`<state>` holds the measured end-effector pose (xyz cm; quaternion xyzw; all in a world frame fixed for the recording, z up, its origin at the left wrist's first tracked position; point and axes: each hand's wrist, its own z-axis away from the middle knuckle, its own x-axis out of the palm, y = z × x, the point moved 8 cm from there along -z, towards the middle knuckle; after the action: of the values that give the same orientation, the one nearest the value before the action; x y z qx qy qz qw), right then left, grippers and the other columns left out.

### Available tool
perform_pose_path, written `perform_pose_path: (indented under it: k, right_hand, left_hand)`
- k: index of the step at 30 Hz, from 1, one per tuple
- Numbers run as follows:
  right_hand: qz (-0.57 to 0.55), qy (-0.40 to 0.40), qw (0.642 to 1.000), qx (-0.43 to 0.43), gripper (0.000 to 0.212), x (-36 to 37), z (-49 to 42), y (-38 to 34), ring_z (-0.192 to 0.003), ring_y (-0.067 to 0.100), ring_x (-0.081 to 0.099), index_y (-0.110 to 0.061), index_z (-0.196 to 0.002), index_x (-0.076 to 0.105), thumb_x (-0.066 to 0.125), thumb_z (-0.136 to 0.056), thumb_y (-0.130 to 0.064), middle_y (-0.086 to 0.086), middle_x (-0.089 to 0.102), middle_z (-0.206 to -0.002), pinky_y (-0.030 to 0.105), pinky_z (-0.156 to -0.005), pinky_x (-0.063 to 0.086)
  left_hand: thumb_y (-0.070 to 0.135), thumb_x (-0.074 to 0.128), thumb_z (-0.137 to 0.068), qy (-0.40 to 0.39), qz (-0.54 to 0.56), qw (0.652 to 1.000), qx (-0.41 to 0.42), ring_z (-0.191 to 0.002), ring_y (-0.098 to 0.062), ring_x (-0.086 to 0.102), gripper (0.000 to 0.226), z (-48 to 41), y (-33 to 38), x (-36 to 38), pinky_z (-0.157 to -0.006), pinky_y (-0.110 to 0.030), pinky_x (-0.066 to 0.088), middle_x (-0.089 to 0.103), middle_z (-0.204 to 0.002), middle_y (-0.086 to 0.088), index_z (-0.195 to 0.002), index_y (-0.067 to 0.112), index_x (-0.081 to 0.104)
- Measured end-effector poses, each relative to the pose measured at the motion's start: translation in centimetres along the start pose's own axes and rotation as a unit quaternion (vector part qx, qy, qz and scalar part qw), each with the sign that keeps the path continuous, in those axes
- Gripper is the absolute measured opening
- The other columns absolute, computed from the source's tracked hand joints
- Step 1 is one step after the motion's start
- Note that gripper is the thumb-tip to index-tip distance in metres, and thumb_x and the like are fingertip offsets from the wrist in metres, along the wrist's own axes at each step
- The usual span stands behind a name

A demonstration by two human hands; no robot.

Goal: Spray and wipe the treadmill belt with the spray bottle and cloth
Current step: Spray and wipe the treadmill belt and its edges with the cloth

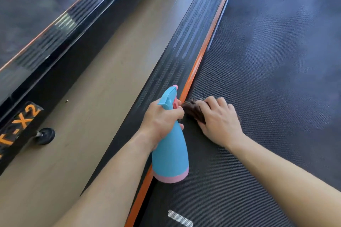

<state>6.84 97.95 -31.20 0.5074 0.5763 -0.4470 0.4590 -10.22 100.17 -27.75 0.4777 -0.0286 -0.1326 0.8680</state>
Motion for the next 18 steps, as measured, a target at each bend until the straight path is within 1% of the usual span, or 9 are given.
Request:
perform_pose_path:
  k: [2,3,4,6,8,10,13,16,18]
  right_hand:
    - [0.015,0.001,1.000,0.005,0.047,0.5,-2.2,1.2,-0.097,0.036,0.053,-0.020,-0.123,0.059,0.063,-0.085,-0.048,0.008,0.055,-0.111,0.048,-0.070,0.050]
    - [0.020,0.004,0.999,0.031,0.046,0.7,-3.8,2.1,-0.099,0.037,0.053,-0.020,-0.123,0.058,0.061,-0.086,-0.048,0.009,0.055,-0.112,0.049,-0.072,0.050]
    - [0.018,0.005,0.997,0.071,0.045,1.0,-5.7,3.3,-0.102,0.038,0.052,-0.021,-0.125,0.057,0.059,-0.088,-0.048,0.010,0.054,-0.115,0.050,-0.075,0.049]
    - [-0.004,-0.017,0.986,0.164,0.045,1.8,-9.3,6.1,-0.113,0.040,0.048,-0.022,-0.131,0.052,0.056,-0.094,-0.047,0.011,0.050,-0.125,0.054,-0.084,0.047]
    - [-0.028,-0.036,0.974,0.223,0.044,2.4,-11.7,7.9,-0.119,0.040,0.044,-0.021,-0.133,0.050,0.052,-0.097,-0.045,0.012,0.046,-0.132,0.055,-0.091,0.043]
    - [-0.022,-0.037,0.970,0.240,0.042,2.4,-12.2,7.8,-0.120,0.040,0.043,-0.018,-0.131,0.050,0.053,-0.097,-0.043,0.012,0.046,-0.132,0.055,-0.091,0.042]
    - [0.013,-0.006,0.985,0.173,0.044,1.3,-9.2,5.1,-0.111,0.039,0.048,-0.017,-0.126,0.053,0.059,-0.092,-0.043,0.012,0.049,-0.124,0.052,-0.084,0.046]
    - [0.020,-0.002,0.998,0.060,0.048,1.0,-6.2,3.3,-0.102,0.039,0.052,-0.016,-0.125,0.056,0.064,-0.088,-0.045,0.012,0.053,-0.116,0.050,-0.074,0.049]
    - [0.020,-0.009,0.998,0.052,0.048,1.2,-7.6,4.2,-0.104,0.039,0.052,-0.016,-0.127,0.056,0.062,-0.090,-0.047,0.012,0.054,-0.118,0.051,-0.076,0.049]
  left_hand:
    - [0.005,0.068,-0.080,0.003,-0.008,1.000,0.005,-0.070,-0.025,0.064,0.050,-0.6,0.1,0.8,-0.059,-0.025,0.057,0.068,-0.096,-0.004,-0.125,0.026,0.072]
    - [0.011,0.067,-0.073,0.003,-0.014,1.000,0.007,-0.068,-0.023,0.064,0.055,-0.8,0.1,1.2,-0.062,-0.029,0.060,0.069,-0.097,-0.002,-0.124,0.030,0.072]
    - [0.016,0.065,-0.068,0.002,-0.023,1.000,0.009,-0.065,-0.020,0.065,0.053,-0.9,0.2,1.6,-0.068,-0.036,0.064,0.069,-0.096,0.000,-0.117,0.035,0.073]
    - [0.022,0.063,-0.063,-0.002,-0.037,0.999,0.006,-0.060,-0.016,0.067,0.039,-1.0,0.3,1.9,-0.080,-0.051,0.067,0.070,-0.094,0.005,-0.096,0.042,0.070]
    - [0.023,0.062,-0.063,-0.004,-0.039,0.999,0.000,-0.057,-0.016,0.067,0.032,-0.9,0.4,1.9,-0.084,-0.053,0.065,0.070,-0.096,0.006,-0.087,0.044,0.067]
    - [0.024,0.062,-0.063,0.000,-0.042,0.999,-0.004,-0.057,-0.019,0.067,0.031,-0.9,0.5,1.7,-0.085,-0.053,0.065,0.070,-0.098,0.004,-0.086,0.044,0.066]
    - [0.022,0.063,-0.065,-0.002,-0.045,0.999,-0.004,-0.058,-0.020,0.067,0.031,-0.9,0.7,1.7,-0.084,-0.054,0.065,0.070,-0.094,0.001,-0.088,0.042,0.066]
    - [0.013,0.068,-0.073,-0.004,-0.058,0.998,-0.020,-0.059,-0.022,0.065,0.029,-1.5,0.4,2.3,-0.079,-0.048,0.066,0.068,-0.092,-0.001,-0.101,0.021,0.072]
    - [0.017,0.068,-0.069,-0.004,-0.068,0.997,-0.029,-0.059,-0.022,0.066,0.035,-1.8,0.3,2.6,-0.077,-0.046,0.065,0.069,-0.090,0.000,-0.103,0.015,0.072]
